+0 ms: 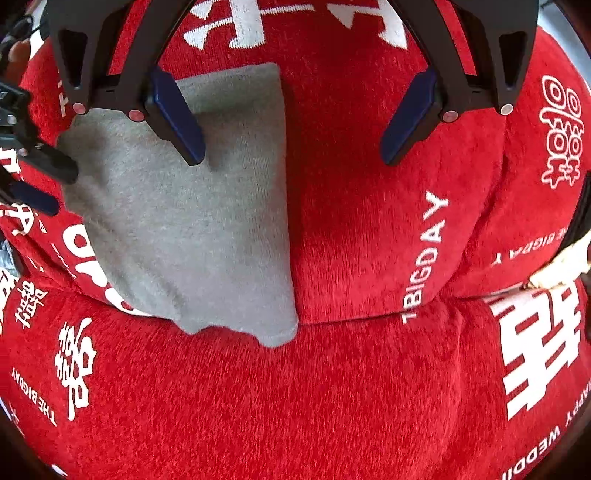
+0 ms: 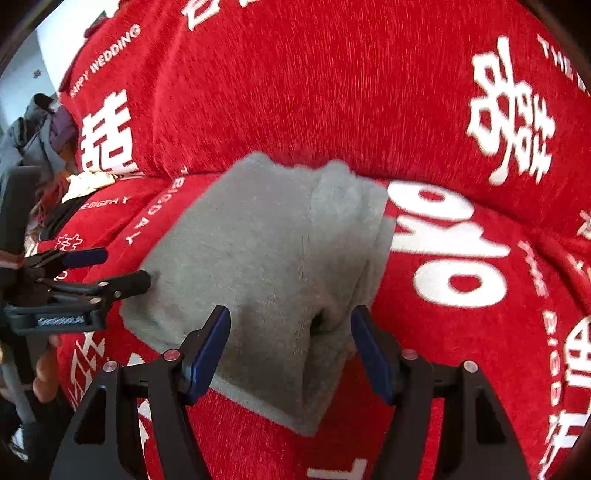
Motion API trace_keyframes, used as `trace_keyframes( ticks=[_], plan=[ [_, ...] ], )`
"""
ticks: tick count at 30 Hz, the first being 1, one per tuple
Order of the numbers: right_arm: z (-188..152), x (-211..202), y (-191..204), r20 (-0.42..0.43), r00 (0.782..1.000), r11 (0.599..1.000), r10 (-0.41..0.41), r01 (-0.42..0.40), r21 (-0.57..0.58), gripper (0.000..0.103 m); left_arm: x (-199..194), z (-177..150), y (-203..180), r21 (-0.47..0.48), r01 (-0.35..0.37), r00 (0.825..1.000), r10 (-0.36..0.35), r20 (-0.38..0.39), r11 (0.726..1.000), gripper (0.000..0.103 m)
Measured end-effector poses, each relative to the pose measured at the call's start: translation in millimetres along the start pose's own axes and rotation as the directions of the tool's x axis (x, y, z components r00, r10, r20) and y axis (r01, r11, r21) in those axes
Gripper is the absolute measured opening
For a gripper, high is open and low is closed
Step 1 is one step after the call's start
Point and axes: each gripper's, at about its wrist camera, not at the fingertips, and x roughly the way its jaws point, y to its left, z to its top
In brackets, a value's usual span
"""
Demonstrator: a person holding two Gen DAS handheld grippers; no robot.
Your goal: Fold small clothes
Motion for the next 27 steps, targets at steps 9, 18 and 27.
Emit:
trace_keyframes(
  ticks=[9,18,27],
  plan=[
    [23.7,7.7,-16.8,-0.010,1.000,0.996,-0.026,0.027,0.085,0.072,13.0,24.2,1.5,-0.018,0.020,1.000,-0.020,-0.006,1.000,0.096],
    [42.9,50.9,-11.1,-0.059,0.997,0.996,-0.043,0.048,0.073,0.073,57.4,48.7,-17.7,-0.003,0.040,0.996,-0.040,-0.074,0.999,0.097],
    [55.3,62.9,-24.5,-0.076,0.994,0.986,-0.082,0.092,0.139,0.082,52.8,64.0,-8.9,-0.030,0.056,0.996,-0.058,-0.067,0.998,0.103]
  ],
)
